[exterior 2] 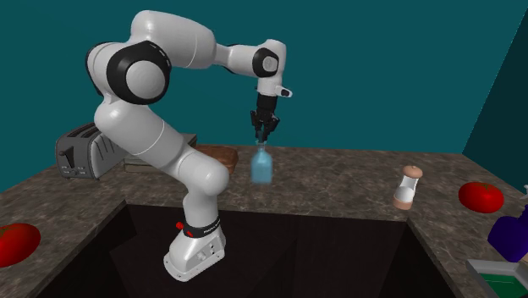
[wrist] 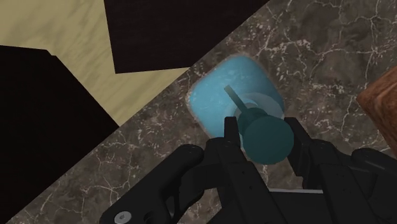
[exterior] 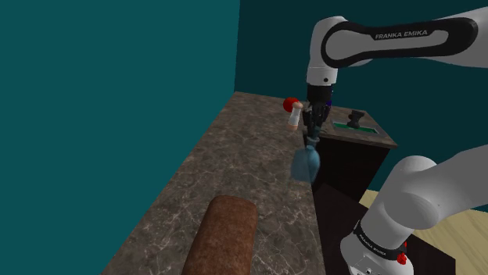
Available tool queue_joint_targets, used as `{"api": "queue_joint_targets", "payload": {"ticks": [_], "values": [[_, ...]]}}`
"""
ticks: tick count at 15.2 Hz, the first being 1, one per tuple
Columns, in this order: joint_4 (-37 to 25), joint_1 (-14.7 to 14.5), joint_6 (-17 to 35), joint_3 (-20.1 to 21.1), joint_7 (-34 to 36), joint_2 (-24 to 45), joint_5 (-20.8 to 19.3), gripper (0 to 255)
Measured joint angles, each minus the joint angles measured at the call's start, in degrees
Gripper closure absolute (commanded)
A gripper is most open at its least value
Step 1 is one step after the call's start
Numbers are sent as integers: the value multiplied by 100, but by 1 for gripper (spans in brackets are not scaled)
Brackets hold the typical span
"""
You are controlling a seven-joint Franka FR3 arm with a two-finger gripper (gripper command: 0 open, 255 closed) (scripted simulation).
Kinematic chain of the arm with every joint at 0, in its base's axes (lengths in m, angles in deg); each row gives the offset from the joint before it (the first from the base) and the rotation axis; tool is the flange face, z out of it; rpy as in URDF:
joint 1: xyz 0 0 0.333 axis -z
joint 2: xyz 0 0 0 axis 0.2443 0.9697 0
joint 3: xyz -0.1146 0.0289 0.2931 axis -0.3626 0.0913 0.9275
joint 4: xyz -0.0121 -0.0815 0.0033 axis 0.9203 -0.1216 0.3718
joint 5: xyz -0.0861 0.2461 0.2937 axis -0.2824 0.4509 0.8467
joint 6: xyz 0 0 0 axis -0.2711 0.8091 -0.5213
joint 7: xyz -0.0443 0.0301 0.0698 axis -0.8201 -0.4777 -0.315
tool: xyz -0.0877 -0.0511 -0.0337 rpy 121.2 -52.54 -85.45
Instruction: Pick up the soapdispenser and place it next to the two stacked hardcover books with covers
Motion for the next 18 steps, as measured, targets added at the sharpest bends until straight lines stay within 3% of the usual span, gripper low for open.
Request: {"api": "queue_joint_targets", "payload": {"ticks": [18], "values": [[-1532,-25,-1362,36,25,169,40,255]]}}
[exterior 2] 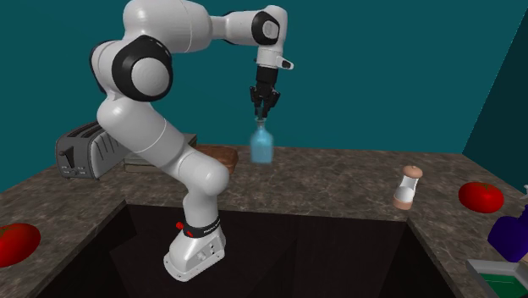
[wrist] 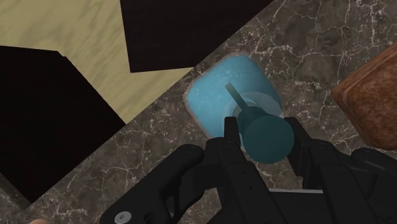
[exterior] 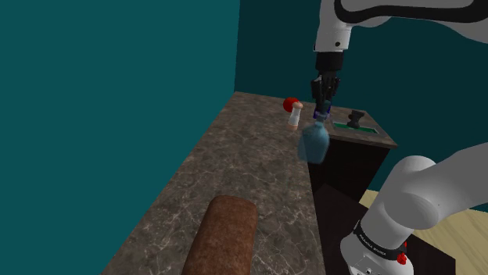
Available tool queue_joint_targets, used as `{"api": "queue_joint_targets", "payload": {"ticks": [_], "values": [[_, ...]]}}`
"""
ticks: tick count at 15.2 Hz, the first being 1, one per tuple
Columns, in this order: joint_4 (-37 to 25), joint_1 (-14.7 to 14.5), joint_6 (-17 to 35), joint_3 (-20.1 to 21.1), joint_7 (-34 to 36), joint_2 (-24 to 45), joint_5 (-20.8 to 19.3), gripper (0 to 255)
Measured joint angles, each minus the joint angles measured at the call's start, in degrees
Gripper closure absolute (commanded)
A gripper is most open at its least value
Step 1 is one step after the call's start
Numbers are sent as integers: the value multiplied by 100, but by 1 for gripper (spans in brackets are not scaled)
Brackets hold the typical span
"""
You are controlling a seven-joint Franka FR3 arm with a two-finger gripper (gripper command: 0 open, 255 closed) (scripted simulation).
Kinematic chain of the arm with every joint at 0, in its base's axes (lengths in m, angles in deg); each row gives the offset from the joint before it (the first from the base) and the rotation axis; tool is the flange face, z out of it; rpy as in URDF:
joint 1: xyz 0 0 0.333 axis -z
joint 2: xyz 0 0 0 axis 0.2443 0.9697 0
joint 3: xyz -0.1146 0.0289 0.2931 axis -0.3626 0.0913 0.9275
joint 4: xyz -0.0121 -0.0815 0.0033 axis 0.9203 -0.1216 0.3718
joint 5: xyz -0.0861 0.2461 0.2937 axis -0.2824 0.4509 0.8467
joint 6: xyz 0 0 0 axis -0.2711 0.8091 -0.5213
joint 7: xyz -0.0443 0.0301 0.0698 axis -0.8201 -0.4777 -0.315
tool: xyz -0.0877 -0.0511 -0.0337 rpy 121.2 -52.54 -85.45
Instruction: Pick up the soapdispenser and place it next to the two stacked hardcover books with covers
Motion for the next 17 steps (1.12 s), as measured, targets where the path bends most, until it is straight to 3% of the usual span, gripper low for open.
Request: {"api": "queue_joint_targets", "payload": {"ticks": [17], "values": [[-1767,-33,-1224,7,13,544,45,255]]}}
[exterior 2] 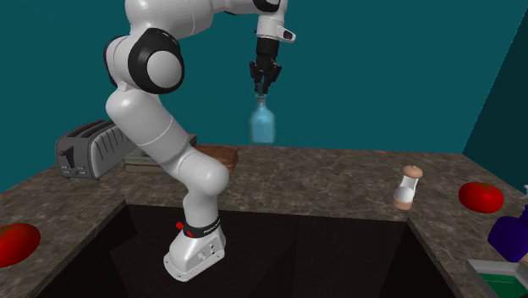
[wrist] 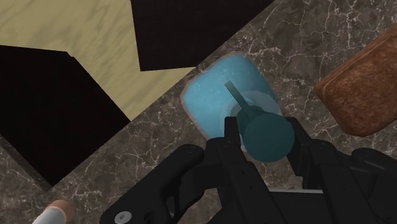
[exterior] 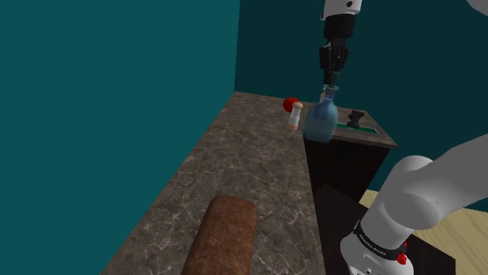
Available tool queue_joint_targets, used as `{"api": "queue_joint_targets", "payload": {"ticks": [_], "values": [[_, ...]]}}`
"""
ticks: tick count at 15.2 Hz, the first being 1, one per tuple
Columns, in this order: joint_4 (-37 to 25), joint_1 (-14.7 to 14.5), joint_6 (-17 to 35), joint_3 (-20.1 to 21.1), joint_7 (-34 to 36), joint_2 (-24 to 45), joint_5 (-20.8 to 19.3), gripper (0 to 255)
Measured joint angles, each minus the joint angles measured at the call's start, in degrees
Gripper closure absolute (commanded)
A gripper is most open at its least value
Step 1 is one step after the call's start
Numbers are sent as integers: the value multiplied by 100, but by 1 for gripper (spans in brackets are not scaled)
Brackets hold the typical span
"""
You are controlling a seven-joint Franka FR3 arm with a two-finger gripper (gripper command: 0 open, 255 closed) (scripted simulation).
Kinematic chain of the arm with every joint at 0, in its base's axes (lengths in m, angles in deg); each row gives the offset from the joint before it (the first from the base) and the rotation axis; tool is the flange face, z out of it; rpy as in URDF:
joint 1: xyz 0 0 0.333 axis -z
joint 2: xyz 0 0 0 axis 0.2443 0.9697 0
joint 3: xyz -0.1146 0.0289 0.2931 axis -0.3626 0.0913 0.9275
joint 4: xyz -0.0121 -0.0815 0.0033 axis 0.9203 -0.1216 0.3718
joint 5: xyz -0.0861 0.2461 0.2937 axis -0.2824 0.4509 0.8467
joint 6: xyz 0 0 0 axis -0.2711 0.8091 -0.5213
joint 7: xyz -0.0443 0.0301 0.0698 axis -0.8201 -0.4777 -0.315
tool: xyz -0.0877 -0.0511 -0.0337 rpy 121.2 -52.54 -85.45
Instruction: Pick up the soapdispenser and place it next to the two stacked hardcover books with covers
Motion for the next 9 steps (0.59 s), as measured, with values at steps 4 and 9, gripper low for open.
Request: {"api": "queue_joint_targets", "payload": {"ticks": [4,9], "values": [[-448,-6,-296,-7,-5,153,7,255],[-176,-90,-428,398,533,-267,313,255]]}}
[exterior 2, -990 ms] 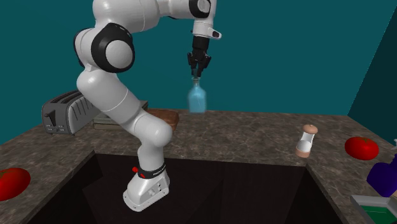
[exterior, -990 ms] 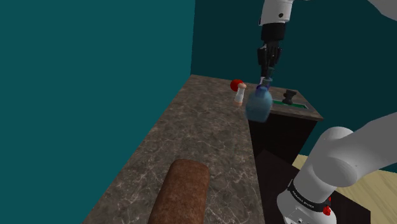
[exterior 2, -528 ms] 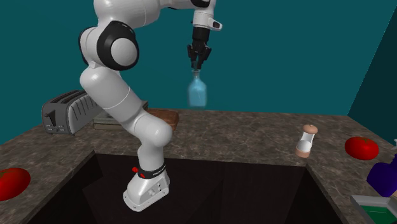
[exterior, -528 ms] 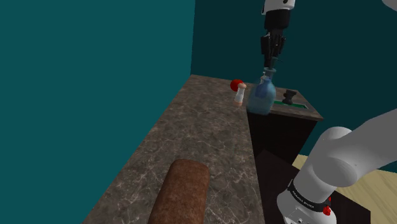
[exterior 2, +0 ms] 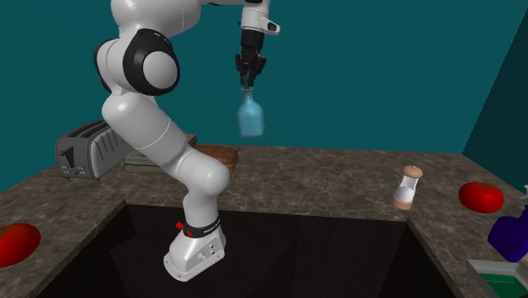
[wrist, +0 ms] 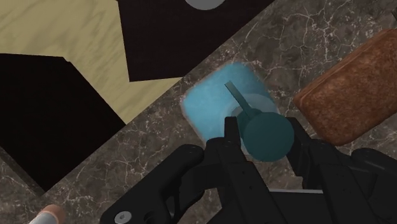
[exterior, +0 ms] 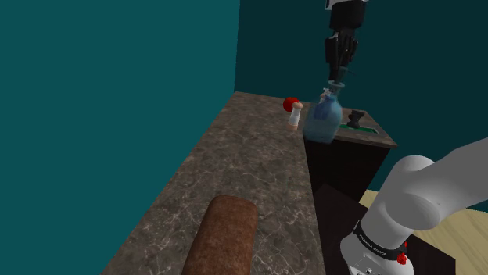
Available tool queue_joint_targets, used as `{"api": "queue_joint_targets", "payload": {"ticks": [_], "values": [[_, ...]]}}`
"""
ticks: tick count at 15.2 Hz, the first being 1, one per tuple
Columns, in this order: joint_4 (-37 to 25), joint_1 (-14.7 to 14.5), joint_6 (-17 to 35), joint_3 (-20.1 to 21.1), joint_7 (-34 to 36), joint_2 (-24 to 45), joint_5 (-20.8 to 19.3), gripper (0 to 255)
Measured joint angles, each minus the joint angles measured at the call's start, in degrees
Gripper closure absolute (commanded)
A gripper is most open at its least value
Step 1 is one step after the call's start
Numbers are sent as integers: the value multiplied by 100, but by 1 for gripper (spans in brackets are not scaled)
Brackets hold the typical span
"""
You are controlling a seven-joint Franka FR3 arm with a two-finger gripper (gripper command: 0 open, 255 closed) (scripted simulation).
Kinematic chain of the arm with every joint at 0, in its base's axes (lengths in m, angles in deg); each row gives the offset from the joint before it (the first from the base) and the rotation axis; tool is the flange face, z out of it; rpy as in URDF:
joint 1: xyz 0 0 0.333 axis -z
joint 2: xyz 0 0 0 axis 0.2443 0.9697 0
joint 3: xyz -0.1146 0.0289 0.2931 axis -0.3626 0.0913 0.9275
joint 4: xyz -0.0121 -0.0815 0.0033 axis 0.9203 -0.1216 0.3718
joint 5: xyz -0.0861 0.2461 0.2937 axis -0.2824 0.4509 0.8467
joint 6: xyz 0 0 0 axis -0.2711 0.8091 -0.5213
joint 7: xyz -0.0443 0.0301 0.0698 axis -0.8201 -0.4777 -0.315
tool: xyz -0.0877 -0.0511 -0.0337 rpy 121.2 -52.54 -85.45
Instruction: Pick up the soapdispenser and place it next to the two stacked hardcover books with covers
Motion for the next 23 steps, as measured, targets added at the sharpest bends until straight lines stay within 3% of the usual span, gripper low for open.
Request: {"api": "queue_joint_targets", "payload": {"ticks": [9,23], "values": [[491,-157,-211,979,1257,-839,914,255],[136,-240,-251,2655,3310,-1137,2556,255]]}}
